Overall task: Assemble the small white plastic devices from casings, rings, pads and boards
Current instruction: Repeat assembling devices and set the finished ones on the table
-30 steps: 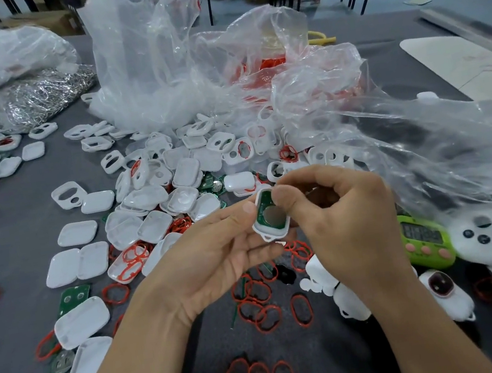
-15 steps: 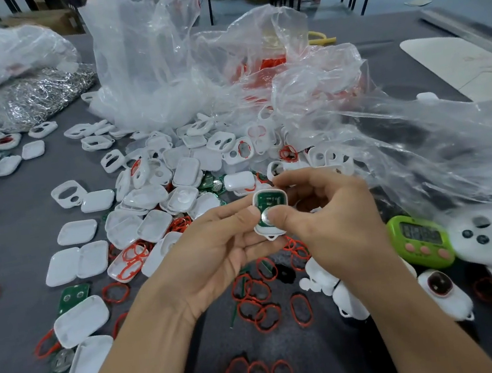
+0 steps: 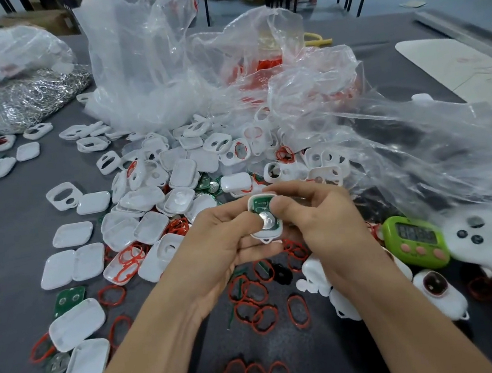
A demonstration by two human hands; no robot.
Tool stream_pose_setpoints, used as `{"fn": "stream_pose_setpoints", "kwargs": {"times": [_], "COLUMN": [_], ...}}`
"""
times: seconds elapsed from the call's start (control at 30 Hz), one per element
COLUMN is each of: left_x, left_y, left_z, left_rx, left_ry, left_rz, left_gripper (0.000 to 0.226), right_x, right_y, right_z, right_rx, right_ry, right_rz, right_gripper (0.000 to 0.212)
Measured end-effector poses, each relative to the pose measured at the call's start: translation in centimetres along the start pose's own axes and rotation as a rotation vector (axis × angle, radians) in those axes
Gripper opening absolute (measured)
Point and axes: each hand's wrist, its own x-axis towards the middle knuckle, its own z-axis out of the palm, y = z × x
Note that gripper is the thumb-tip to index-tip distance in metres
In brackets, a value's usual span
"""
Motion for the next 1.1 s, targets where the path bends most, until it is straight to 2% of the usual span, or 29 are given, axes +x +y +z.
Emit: {"fn": "stream_pose_setpoints", "kwargs": {"times": [0.1,0.33,0.43,0.63,0.9,0.97,1.03,1.1], "left_x": [-0.1,0.0,0.0,0.2,0.3,0.3,0.4,0.3], "left_y": [-0.1,-0.3,-0.2,-0.6,-1.0,-1.0,-1.0,-0.9], "left_z": [0.1,0.2,0.3,0.7,0.8,0.8,0.7,0.6], "left_rx": [0.028,0.044,0.012,0.046,0.061,0.054,0.04,0.034], "left_ry": [-0.016,-0.021,0.015,0.195,0.254,0.251,0.248,0.231], "left_rz": [-0.004,-0.007,-0.003,0.029,0.09,0.084,0.082,0.087], "left_gripper": [0.037,0.037,0.027,0.028,0.03,0.028,0.028,0.028], "right_x": [0.0,-0.2,0.0,-0.3,-0.1,0.1,0.1,0.2], "right_y": [0.5,0.8,0.8,1.1,1.4,1.3,1.3,1.3], "right_z": [0.3,0.8,0.8,1.0,0.9,0.6,0.4,0.3], "right_rx": [-0.076,-0.084,-0.086,-0.205,-0.215,-0.146,-0.06,-0.062], "right_ry": [0.078,0.163,0.135,0.114,0.062,-0.02,-0.109,-0.135], "right_rz": [-0.045,-0.121,-0.109,-0.161,-0.156,-0.103,-0.057,-0.079], "right_gripper": [0.015,0.018,0.018,0.011,0.011,0.015,0.028,0.037]}}
